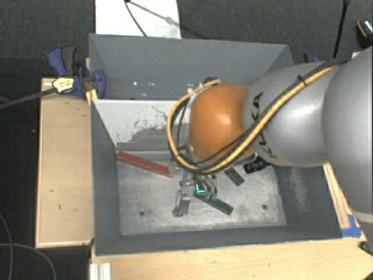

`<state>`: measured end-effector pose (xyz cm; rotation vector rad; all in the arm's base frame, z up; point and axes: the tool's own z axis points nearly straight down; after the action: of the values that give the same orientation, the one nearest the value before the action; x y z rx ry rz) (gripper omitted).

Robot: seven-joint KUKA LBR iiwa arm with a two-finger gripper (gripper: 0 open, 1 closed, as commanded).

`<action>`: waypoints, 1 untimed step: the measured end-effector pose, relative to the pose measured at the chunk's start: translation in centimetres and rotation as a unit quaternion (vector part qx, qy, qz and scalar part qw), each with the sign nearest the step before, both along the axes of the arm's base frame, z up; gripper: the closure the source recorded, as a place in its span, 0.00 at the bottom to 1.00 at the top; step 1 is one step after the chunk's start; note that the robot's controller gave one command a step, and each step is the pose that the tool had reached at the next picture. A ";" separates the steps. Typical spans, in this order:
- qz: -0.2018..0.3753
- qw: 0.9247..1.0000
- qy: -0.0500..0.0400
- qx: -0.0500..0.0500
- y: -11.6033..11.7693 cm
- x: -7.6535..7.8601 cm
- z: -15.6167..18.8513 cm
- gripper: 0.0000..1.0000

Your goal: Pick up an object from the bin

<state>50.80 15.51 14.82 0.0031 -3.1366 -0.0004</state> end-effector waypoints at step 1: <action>0.074 0.997 -0.004 0.000 -3.3 8.4 -5.3 0.00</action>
Offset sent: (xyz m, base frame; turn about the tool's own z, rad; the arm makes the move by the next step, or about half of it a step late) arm 0.0824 -0.0311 -0.0516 -0.1519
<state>59.22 12.16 9.53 0.2367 -3.1365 0.0014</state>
